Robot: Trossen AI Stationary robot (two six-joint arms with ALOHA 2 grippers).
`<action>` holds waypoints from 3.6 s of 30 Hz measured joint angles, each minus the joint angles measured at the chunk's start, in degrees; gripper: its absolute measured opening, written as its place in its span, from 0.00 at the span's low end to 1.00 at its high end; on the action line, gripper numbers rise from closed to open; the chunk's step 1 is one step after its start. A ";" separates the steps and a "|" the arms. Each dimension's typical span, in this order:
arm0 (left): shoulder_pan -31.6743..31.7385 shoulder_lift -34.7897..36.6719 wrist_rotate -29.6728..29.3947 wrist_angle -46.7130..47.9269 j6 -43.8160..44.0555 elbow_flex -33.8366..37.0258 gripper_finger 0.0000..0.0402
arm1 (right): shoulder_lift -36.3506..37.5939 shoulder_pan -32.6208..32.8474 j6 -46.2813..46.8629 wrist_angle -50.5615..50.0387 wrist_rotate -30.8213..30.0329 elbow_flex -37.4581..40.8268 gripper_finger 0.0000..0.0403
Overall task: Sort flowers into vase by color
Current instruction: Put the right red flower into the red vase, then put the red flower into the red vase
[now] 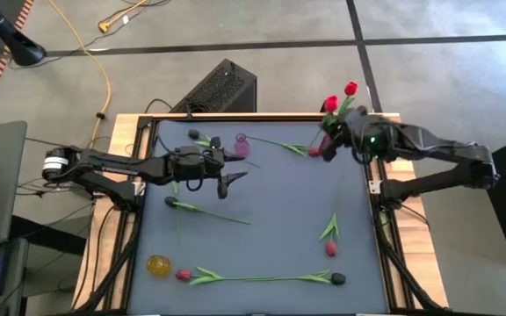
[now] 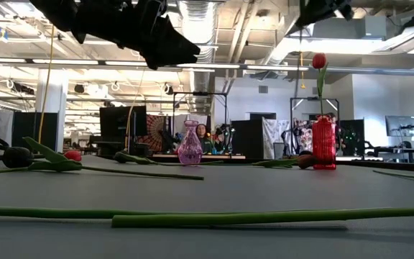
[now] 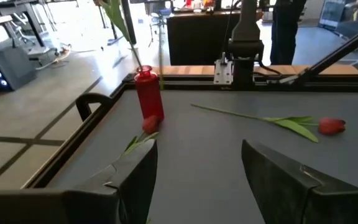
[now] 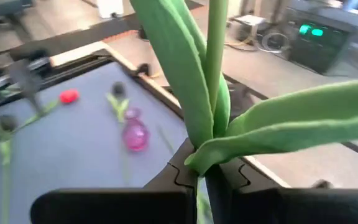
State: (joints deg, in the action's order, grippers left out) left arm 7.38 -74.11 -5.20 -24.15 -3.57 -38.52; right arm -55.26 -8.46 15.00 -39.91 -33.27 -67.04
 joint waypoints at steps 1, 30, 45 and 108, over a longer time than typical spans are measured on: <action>0.00 0.00 0.00 0.06 0.00 0.00 0.56 | 0.08 -1.18 -0.02 -1.19 0.02 -0.53 0.11; 0.00 0.00 -0.21 0.27 -0.94 0.00 0.56 | 4.59 -15.77 -2.84 -7.51 0.49 -0.92 0.11; 0.00 -0.02 -0.21 0.29 -0.88 0.01 0.56 | 4.21 -15.80 -2.78 -5.06 0.35 1.94 0.11; 0.00 -0.04 1.02 2.80 -0.19 0.04 0.56 | 3.62 -19.94 8.99 -28.53 23.64 2.72 0.65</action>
State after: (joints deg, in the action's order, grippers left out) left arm 7.38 -74.15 -4.19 -21.34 -3.76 -38.48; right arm -51.64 -28.39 23.99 -68.44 -9.63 -64.32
